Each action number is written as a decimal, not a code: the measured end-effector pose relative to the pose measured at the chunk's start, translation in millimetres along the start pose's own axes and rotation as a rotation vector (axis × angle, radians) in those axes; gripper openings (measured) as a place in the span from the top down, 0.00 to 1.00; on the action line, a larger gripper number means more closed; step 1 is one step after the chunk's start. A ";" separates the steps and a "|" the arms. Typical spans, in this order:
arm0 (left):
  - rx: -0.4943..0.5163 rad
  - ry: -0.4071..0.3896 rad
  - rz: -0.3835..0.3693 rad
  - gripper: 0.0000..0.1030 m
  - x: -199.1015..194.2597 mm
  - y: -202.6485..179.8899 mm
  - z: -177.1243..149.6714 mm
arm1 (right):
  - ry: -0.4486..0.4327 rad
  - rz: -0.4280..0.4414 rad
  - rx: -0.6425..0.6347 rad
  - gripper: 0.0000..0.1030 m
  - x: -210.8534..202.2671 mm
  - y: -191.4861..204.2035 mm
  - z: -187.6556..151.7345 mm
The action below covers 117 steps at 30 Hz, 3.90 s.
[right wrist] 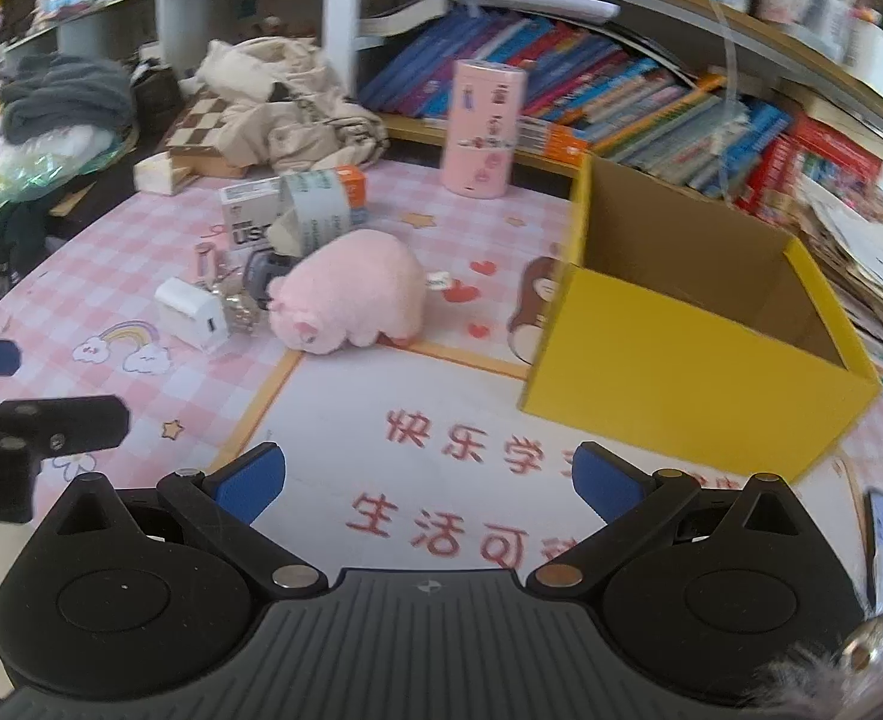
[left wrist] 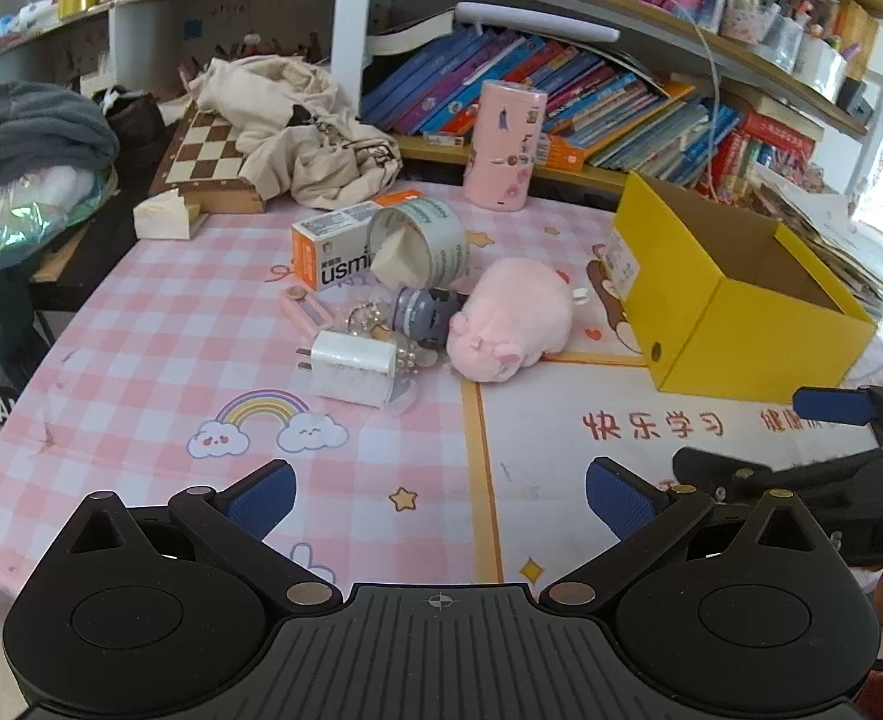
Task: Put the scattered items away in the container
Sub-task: 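Move the right tool to the pink plush pig while the left tool approaches the white charger, then close the left gripper on the white charger while the right gripper closes on the pink pig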
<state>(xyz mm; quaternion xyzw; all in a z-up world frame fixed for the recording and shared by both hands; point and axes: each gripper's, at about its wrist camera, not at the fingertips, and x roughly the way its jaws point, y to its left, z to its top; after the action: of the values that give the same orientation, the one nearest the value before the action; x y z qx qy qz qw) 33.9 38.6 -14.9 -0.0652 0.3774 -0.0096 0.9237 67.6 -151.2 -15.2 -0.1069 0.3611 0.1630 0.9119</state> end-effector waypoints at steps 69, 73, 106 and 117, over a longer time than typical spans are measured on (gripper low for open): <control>-0.153 0.116 0.207 0.21 140.0 42.1 57.5 | 0.038 0.233 -0.342 0.00 170.9 22.4 77.8; -0.149 0.115 0.206 0.22 143.5 43.0 58.0 | 0.032 0.229 -0.350 0.00 171.4 22.5 77.6; -0.256 0.070 0.164 0.35 118.8 59.9 59.0 | -0.015 0.232 -0.281 0.14 178.5 7.5 88.8; -0.240 0.019 0.135 0.35 94.9 51.9 56.4 | -0.029 0.228 -0.205 0.15 137.3 -1.2 84.2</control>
<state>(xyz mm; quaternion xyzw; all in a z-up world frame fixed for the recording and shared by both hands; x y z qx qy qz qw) 139.5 90.0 -47.8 -0.1497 0.3883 0.0972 0.9041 214.8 -95.8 -49.9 -0.1555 0.3390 0.3032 0.8769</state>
